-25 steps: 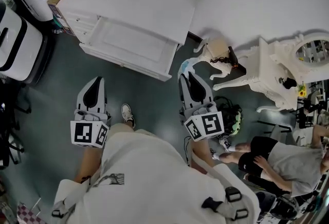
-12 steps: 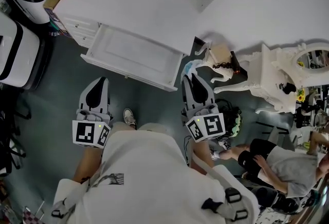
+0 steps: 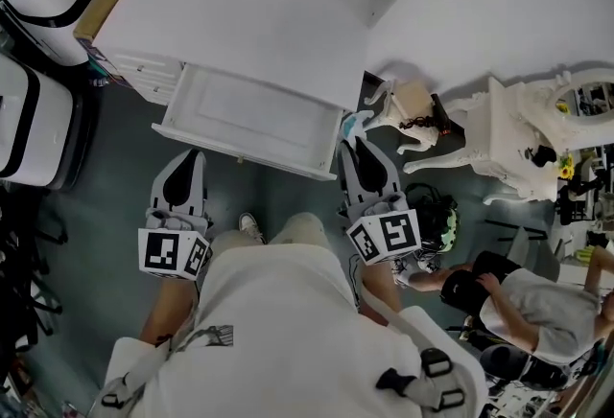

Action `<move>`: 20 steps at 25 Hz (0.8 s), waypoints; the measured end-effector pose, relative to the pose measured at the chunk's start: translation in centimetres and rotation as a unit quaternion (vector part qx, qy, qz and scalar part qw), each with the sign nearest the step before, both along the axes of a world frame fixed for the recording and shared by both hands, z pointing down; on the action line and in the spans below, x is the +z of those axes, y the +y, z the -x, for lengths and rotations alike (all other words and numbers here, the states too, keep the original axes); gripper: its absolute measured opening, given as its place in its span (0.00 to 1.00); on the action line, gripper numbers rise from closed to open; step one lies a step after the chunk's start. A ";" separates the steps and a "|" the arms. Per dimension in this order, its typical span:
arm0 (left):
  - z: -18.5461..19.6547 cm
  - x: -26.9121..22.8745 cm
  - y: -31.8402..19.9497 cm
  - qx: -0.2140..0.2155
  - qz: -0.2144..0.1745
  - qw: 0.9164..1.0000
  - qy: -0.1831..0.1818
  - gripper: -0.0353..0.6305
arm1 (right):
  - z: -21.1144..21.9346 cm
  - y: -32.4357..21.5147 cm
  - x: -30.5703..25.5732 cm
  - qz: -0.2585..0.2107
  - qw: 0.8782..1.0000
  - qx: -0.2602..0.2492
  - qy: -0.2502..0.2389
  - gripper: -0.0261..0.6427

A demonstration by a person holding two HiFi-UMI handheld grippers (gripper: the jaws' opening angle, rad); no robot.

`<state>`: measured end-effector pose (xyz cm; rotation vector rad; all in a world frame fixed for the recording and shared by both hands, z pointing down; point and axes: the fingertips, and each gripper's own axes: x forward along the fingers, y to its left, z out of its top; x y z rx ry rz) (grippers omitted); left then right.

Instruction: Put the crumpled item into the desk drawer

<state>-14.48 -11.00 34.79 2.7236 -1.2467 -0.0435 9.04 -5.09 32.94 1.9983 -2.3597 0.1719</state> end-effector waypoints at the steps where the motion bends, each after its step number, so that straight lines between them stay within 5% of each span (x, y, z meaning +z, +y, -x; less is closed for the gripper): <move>1: -0.2 0.0 -0.1 0.002 0.001 1.000 -0.001 0.08 | -0.1 0.0 0.0 0.001 1.000 0.001 0.000 0.15; 20: -7.6 -3.6 -3.6 -0.029 -0.044 0.999 -0.001 0.08 | -7.3 -3.8 -1.0 -0.026 0.999 -0.026 0.009 0.15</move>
